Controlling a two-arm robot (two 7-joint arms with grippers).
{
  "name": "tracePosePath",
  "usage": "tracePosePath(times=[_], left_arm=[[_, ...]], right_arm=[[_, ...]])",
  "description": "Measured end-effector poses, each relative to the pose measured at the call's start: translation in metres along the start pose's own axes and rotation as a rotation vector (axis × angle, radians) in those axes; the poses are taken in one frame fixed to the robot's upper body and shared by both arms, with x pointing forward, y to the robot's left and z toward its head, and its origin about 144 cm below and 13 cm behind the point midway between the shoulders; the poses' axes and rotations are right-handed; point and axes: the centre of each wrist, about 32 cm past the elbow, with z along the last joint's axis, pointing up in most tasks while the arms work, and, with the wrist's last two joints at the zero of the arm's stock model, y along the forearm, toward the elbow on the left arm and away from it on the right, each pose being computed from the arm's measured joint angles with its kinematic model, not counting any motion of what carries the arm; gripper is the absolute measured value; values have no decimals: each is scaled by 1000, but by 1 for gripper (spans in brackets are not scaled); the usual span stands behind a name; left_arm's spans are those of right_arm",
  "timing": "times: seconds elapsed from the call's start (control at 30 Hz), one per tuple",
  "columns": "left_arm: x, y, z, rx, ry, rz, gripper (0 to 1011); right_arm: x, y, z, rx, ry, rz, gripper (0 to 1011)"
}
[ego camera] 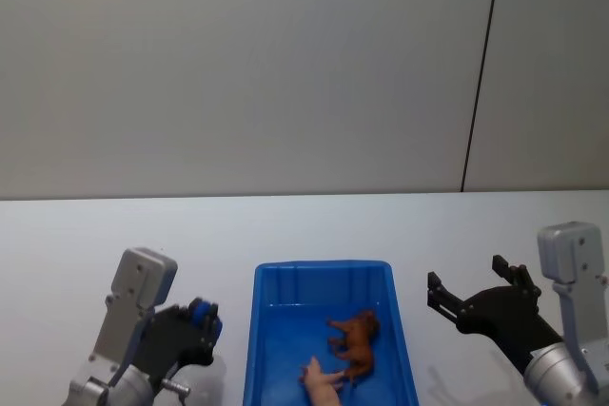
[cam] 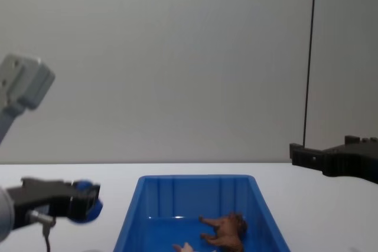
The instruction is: Pick up the two dolls from the table and place them into the box.
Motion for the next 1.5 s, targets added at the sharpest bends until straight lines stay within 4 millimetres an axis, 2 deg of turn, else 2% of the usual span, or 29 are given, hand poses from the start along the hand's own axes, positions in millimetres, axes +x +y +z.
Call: tracePosePath(times=[0.3, 0.57, 0.63, 0.67, 0.83, 0.87, 0.9, 1.03, 1.13, 1.17, 1.37, 1.4, 1.47, 1.5], left_arm=[[1, -1, 25, -104, -52, -70, 131], [0, -5, 38, -168, -65, -149, 101], [-2, -7, 42, -193, -67, -190, 192], [-2, -8, 44, -199, -67, -200, 192], [-6, -12, 49, -229, -62, -264, 352], [-6, -13, 50, -234, -61, -272, 411], [-8, -15, 52, -242, -58, -292, 411], [-10, -18, 55, -258, -54, -326, 576], [-12, -20, 56, -268, -51, -348, 657], [-13, -21, 57, -273, -50, -357, 718], [-15, -23, 60, -285, -48, -383, 887], [-15, -23, 60, -286, -47, -386, 887], [-16, -24, 60, -289, -47, -393, 977], [-16, -24, 61, -291, -46, -397, 977]], right_arm=[[0, 0, 0, 0, 0, 0, 1001], [0, 0, 0, 0, 0, 0, 1001], [0, 0, 0, 0, 0, 0, 1001], [0, 0, 0, 0, 0, 0, 1001], [0, 0, 0, 0, 0, 0, 1001], [0, 0, 0, 0, 0, 0, 1001], [0, 0, 0, 0, 0, 0, 1001], [0, 0, 0, 0, 0, 0, 1001], [0, 0, 0, 0, 0, 0, 1001], [0, 0, 0, 0, 0, 0, 1001], [0, 0, 0, 0, 0, 0, 1001], [0, 0, 0, 0, 0, 0, 1001], [0, 0, 0, 0, 0, 0, 1001], [0, 0, 0, 0, 0, 0, 1001]])
